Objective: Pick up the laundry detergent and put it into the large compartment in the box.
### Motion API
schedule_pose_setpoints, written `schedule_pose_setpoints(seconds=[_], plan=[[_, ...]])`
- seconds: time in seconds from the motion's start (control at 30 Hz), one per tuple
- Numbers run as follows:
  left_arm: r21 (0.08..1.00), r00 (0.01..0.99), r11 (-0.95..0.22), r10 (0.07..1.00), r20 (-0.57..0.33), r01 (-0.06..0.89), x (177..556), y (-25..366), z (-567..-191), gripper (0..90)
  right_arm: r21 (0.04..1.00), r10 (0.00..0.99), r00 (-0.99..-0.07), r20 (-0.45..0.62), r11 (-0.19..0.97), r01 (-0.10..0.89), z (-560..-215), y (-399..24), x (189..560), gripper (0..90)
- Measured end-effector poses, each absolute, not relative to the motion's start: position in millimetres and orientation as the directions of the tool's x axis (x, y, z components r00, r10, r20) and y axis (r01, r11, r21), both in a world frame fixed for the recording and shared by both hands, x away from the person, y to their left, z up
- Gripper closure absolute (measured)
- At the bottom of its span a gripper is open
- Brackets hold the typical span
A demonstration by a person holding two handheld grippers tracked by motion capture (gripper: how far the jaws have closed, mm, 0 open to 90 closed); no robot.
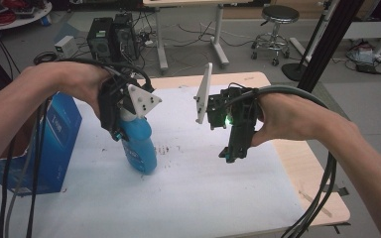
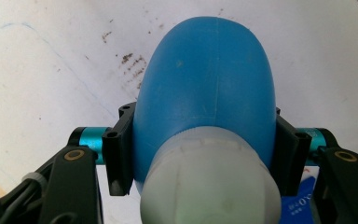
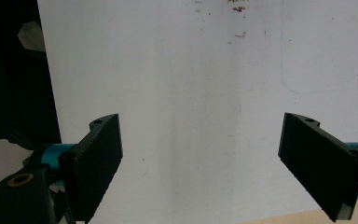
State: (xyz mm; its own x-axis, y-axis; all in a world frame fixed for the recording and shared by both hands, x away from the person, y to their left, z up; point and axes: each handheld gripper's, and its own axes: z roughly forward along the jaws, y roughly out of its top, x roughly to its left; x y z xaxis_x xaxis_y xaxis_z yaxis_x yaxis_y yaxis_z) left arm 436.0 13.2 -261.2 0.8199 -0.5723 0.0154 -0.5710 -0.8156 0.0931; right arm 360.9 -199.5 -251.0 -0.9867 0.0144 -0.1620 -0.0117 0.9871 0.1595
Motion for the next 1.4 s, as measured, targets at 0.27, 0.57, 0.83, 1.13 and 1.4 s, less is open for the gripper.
schedule_pose_setpoints(seconds=[0.27,0.57,0.83,1.13,1.4], plan=[[0.072,0.853,-0.851,-0.521,0.015,-0.521,432.2,16.1,-239.1,37.4,0.168,0.018,-0.986,-0.167,0.986,-0.011,-248.6,-202.8,359.1,12.8],[0.069,0.883,-0.880,-0.470,0.010,-0.469,428.5,18.2,-218.0,37.4,0.172,0.026,-0.986,-0.165,0.985,-0.003,-249.2,-204.1,359.7,12.8],[0.079,0.916,-0.913,-0.401,0.015,-0.401,429.4,24.9,-191.6,37.4,0.175,0.033,-0.986,-0.164,0.985,0.004,-250.2,-206.0,362.0,12.8],[0.063,0.950,-0.948,-0.313,0.014,-0.313,430.7,36.8,-173.2,37.4,0.176,0.031,-0.986,-0.162,0.984,0.002,-250.8,-204.8,362.0,12.8],[0.057,0.976,-0.974,-0.219,0.005,-0.219,433.9,49.4,-155.4,37.5,0.173,0.028,-0.986,-0.163,0.985,0.000,-251.7,-204.5,363.3,12.8]])
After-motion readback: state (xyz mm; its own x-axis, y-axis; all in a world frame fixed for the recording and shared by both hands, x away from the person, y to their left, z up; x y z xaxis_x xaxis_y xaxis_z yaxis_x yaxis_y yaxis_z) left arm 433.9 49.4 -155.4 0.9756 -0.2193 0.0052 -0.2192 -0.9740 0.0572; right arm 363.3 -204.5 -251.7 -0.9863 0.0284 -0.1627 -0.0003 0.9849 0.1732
